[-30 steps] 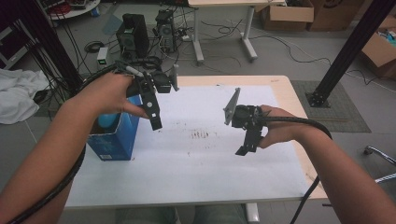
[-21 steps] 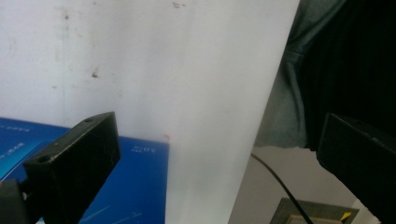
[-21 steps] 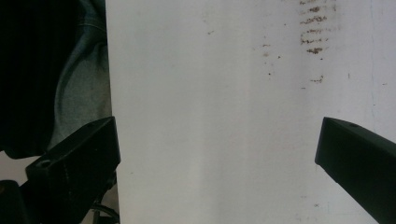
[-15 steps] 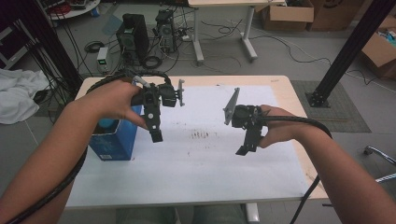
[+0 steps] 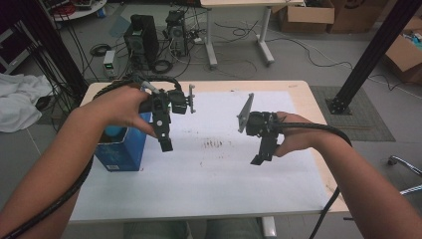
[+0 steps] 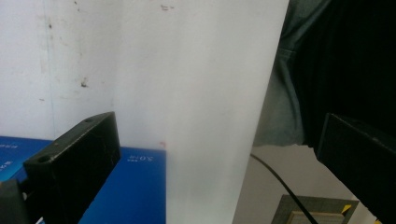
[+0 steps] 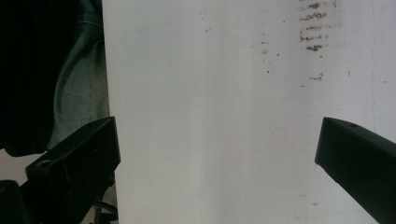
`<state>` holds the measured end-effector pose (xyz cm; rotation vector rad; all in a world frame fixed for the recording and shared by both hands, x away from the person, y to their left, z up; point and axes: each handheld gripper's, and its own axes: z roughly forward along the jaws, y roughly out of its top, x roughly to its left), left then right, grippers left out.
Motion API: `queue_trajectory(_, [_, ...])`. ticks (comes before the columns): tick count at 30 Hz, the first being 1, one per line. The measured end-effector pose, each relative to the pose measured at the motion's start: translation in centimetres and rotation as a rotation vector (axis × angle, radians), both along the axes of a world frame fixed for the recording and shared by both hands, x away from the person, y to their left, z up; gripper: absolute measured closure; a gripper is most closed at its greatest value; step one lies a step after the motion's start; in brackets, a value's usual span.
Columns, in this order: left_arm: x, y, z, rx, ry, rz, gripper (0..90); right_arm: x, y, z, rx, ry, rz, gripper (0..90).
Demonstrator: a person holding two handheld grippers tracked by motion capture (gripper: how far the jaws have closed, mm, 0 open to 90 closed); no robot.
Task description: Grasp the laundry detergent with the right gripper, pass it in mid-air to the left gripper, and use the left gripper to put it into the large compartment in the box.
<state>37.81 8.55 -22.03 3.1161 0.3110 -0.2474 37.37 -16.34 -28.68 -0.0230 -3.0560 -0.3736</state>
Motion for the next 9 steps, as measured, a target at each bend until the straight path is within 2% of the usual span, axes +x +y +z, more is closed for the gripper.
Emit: queue_trajectory(9, [0.06, -0.1, -0.04, -0.004, 0.002, -0.007, 0.1, 0.12, 0.11, -0.03, -0.002, 0.0, -0.004, 0.0])
